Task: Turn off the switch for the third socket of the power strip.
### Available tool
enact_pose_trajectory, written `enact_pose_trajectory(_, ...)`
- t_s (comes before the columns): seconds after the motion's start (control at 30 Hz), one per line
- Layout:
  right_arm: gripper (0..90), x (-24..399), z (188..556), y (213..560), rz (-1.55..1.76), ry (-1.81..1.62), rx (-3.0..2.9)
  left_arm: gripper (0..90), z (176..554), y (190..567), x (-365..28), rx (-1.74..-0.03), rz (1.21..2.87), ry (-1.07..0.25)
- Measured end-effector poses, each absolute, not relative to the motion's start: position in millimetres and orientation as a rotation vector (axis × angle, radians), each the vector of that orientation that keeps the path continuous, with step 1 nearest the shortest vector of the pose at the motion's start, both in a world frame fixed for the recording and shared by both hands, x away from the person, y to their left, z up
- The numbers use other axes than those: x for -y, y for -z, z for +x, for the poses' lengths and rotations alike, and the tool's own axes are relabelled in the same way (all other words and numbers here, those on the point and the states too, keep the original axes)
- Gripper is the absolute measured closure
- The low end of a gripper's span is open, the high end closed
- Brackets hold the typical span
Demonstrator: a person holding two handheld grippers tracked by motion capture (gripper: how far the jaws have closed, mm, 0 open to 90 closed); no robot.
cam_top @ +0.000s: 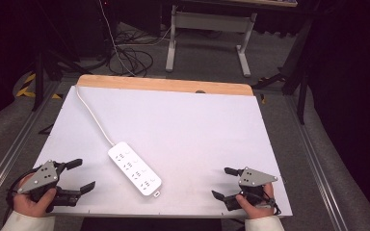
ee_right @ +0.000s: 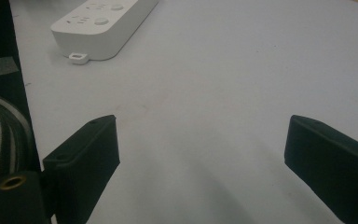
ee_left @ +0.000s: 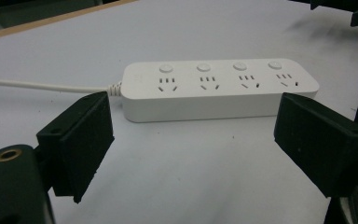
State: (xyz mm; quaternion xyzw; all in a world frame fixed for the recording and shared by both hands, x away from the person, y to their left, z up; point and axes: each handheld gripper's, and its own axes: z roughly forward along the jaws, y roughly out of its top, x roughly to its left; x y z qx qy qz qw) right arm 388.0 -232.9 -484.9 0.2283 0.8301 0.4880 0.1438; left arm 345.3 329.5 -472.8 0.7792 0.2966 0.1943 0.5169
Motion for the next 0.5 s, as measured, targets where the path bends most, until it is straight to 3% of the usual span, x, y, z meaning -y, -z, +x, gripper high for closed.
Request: enact_pose_trajectory(0.5,10.8,233,389,486,0.669,-1.403,-2.393,12.3,344,481,-340,-0.753,1.857,-0.482)
